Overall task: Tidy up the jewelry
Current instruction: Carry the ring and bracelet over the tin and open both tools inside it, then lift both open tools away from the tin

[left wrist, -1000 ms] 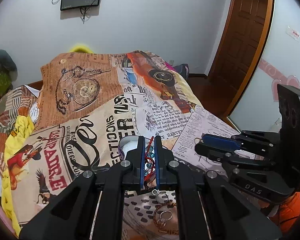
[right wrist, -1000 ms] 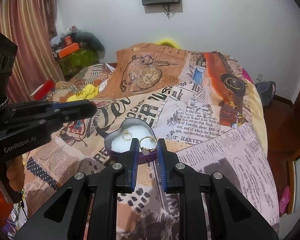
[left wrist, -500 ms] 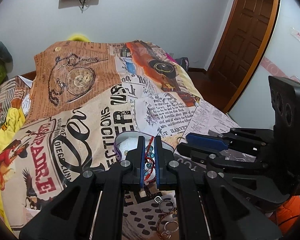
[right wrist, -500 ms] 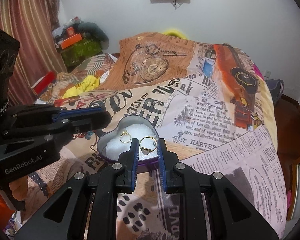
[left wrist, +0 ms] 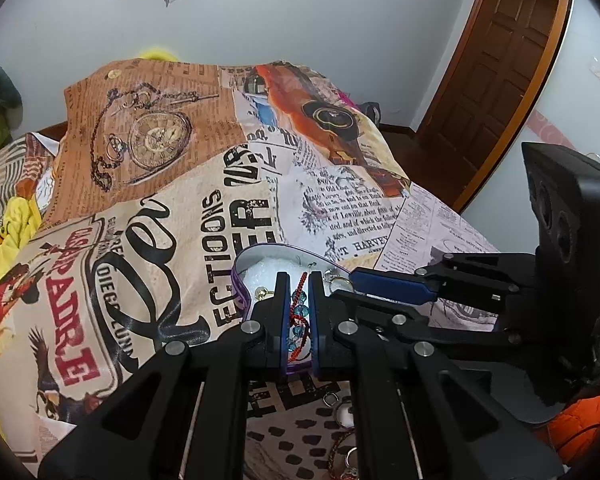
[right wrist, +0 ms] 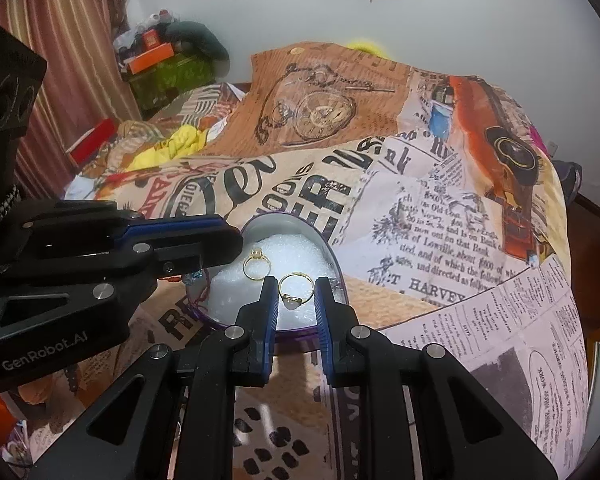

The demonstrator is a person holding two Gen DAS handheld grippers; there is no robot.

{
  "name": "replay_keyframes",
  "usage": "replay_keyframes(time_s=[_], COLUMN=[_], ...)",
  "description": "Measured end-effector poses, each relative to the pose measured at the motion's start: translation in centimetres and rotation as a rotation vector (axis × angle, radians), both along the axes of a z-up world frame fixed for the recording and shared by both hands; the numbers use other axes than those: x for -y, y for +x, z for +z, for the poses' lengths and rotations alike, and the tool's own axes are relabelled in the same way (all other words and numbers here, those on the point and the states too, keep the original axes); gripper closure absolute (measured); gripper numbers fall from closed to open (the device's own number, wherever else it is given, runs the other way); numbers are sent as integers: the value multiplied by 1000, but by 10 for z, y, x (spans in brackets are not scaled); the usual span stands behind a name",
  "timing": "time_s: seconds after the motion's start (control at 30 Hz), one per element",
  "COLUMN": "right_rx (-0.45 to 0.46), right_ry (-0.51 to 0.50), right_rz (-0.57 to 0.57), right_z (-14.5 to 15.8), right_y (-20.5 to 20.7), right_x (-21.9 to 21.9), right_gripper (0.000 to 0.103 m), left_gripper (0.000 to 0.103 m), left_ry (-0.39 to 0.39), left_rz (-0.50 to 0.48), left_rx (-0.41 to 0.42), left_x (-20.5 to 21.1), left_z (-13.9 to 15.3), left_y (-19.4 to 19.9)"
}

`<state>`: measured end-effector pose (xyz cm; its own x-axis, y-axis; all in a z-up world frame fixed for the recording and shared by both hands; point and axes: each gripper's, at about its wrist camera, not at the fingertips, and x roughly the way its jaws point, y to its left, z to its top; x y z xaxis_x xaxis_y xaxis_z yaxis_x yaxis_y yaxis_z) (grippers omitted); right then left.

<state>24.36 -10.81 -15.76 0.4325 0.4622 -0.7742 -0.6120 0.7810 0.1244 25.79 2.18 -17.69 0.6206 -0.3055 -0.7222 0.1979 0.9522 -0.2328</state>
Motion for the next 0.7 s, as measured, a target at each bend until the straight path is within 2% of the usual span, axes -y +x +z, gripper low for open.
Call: replay_keyframes(time_s=[0.43,0.7], right_rx=[1,-48], right_ry=[-30,-41], right_rz=[31,22], right_z=[-4,-5], right_y=[-2,1], right_x=[-8,-8], right_gripper=[86,86], left_gripper=[96,96], left_ry=[24,40], left_rz=[5,46], left_rx=[6,5], left_x=[-1,-11], left_z=[2,7], left_y=[-2,-9])
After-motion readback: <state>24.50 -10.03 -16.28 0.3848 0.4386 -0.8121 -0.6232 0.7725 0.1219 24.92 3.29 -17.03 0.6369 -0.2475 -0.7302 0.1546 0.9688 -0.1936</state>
